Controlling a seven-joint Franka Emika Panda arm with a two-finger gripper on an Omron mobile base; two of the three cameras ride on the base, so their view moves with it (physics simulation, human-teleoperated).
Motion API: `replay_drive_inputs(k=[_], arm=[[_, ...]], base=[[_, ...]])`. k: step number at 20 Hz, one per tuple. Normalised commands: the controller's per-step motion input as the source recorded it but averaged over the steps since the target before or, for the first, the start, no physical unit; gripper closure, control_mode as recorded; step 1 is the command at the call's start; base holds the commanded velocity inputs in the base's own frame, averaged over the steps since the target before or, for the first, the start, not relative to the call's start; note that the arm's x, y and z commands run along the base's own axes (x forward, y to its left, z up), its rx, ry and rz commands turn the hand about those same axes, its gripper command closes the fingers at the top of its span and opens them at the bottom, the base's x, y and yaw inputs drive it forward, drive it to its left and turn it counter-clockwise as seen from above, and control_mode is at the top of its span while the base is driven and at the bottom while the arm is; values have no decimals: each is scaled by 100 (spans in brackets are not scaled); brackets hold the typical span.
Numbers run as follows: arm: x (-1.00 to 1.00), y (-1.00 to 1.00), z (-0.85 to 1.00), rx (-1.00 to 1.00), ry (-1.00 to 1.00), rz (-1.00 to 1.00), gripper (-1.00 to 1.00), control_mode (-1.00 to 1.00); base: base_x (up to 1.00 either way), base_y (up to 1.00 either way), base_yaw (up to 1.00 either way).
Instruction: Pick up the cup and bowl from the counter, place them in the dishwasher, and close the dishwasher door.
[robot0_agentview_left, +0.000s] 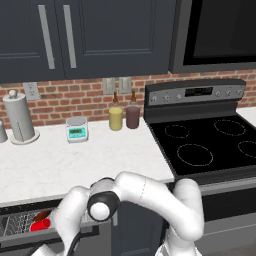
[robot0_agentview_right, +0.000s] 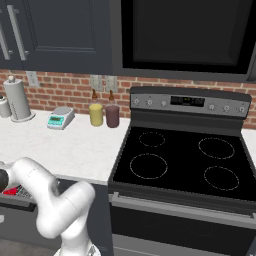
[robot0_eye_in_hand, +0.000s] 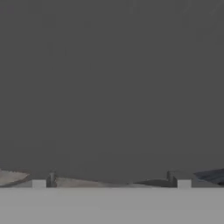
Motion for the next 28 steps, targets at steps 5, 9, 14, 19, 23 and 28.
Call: replay_drive_inputs(k=[5, 9, 14, 19, 23, 28], arm=[[59, -24, -100, -7, -67, -19, -100, -100], [79, -9, -100, -12, -61, -15, -100, -100], [99, -29, -85, -10, -27, -18, -100, -100], [65, -17, -44, -1, -3, -18, -100, -100], [13, 0, -35, 0, 0, -13, -100, -100], [0, 0, -10, 0, 0, -10, -100, -100]], base=[[0, 0, 0], [0, 0, 0], [0, 0, 0], [0, 0, 0], [0, 0, 0], [0, 0, 0]])
